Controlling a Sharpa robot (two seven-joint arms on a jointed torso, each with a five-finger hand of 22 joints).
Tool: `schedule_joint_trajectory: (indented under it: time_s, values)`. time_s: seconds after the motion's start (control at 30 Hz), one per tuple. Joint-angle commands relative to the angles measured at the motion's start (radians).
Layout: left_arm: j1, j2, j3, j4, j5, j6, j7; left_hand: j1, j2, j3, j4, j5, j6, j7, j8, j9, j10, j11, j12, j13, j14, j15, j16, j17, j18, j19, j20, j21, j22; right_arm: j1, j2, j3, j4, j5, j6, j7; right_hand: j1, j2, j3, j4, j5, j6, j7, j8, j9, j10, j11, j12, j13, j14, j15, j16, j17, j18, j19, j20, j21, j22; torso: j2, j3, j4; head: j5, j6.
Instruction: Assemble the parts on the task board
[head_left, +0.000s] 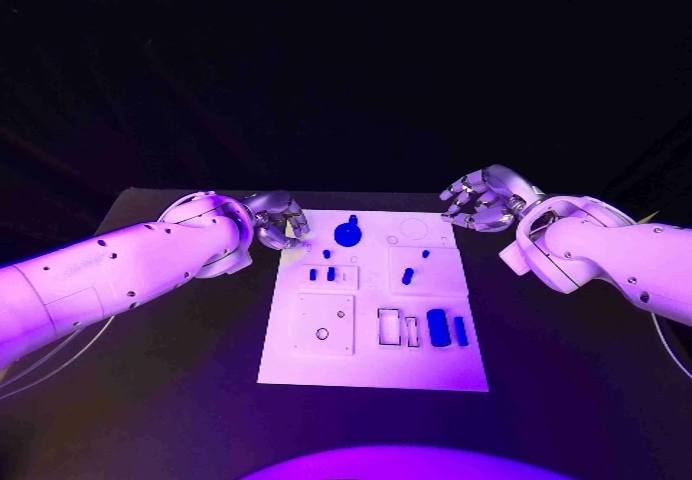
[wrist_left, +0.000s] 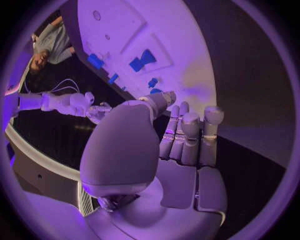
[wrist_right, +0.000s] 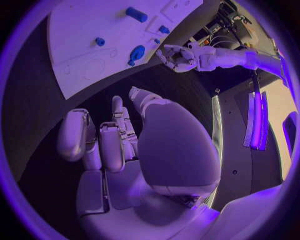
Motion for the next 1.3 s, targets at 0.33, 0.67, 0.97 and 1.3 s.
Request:
schedule_joint_trajectory:
  time_s: [0.33,0.67,0.97,1.3]
  values:
    - [0.004,-0.131,0.011,0.170,0.845,-0.146,0.272,0.008,0.020,-0.013,-0.022,-0.004,-0.004,0.023,0.032,-0.006,-0.074,0.023,0.010,-0.041,-0.241,0.017,-0.299,-0.342,0.053,-0.236,0.009,-0.242,-0.229,-0.030,0.022,0.000,-0.024,-0.501,0.178,-0.074,-0.030,-0.033,0.054,-0.034,-0.009,0.039,-0.009,-0.010,0.001,0.007,0.002,-0.104,-0.087,0.046,-0.001,0.003,-0.006,-0.028,0.041,-0.002,0.114,0.133,0.002,-0.0010,0.0006,-0.048,0.015]
    - [0.000,-0.188,0.012,0.247,1.110,-0.072,0.413,-0.003,0.029,-0.031,-0.022,-0.003,0.007,0.016,0.042,-0.009,-0.034,0.015,0.025,-0.049,-0.243,0.014,-0.326,-0.364,0.053,-0.246,0.008,-0.259,-0.237,-0.051,0.052,0.000,-0.026,-0.608,0.203,-0.128,-0.045,-0.036,0.054,-0.043,-0.009,0.040,-0.005,-0.017,0.001,0.001,0.007,-0.126,-0.108,0.042,0.004,-0.004,-0.021,-0.026,0.037,0.001,0.103,0.129,0.002,-0.0024,0.0020,-0.054,0.015]
    - [0.000,-0.207,0.012,0.279,1.145,-0.060,0.447,-0.004,0.032,-0.033,-0.021,-0.003,0.008,0.016,0.043,-0.009,-0.030,0.015,0.026,-0.051,-0.244,0.014,-0.330,-0.366,0.053,-0.247,0.008,-0.263,-0.240,-0.069,0.088,0.000,-0.044,-0.638,0.215,-0.153,-0.049,-0.034,0.058,-0.046,-0.006,0.048,-0.005,-0.017,0.002,0.009,0.007,-0.135,-0.119,0.041,0.004,-0.006,-0.024,-0.025,0.037,0.001,0.102,0.129,0.002,-0.0008,0.0021,-0.054,0.015]
    - [0.000,-0.214,0.012,0.294,1.149,-0.059,0.458,-0.004,0.033,-0.034,-0.022,-0.003,0.009,0.016,0.044,-0.009,-0.028,0.014,0.026,-0.051,-0.244,0.014,-0.330,-0.367,0.053,-0.248,0.008,-0.264,-0.240,-0.080,0.116,0.000,-0.063,-0.647,0.206,-0.163,-0.052,-0.024,0.084,-0.059,-0.012,0.068,-0.005,-0.017,0.005,0.032,0.006,-0.152,-0.142,0.042,0.003,-0.006,-0.026,-0.025,0.037,0.002,0.101,0.130,0.002,-0.0001,0.0007,-0.053,0.016]
